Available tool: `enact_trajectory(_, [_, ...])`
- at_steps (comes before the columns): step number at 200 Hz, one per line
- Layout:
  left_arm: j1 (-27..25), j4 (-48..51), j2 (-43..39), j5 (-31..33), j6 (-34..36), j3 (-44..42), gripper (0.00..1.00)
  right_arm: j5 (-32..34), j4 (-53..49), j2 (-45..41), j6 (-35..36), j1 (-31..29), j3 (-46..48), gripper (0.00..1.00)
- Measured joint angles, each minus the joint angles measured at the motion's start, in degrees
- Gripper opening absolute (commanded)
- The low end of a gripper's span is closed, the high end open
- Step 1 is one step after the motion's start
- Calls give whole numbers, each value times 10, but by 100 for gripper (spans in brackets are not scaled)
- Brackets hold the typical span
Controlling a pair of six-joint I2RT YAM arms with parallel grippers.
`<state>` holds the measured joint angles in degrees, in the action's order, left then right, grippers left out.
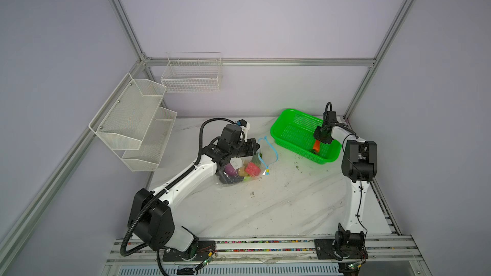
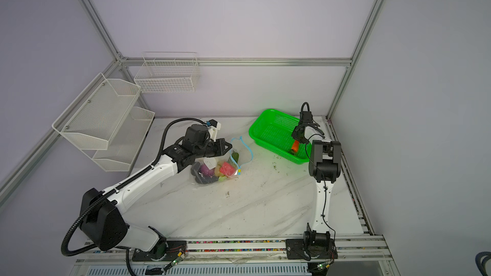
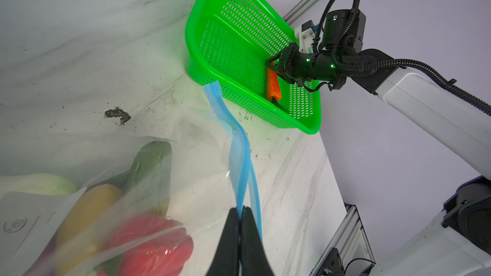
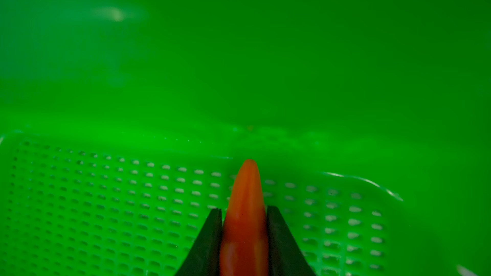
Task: Place the food in the zip-top bag and seal the zipper
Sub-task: 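Lower the right gripper and grasp the orange carrot in the basket, then lift the carrot and carry it toward the bag mouth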
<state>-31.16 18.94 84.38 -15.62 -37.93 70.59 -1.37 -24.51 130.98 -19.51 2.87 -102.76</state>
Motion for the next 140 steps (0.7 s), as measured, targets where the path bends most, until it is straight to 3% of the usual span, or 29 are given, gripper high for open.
enact_trajectory(99, [0, 0, 0, 0, 0, 0, 0, -43, 11, -4, -16, 17, 4, 16])
enact_trajectory(140, [0, 0, 0, 0, 0, 0, 0, -64, 37, -48, -35, 17, 30, 15])
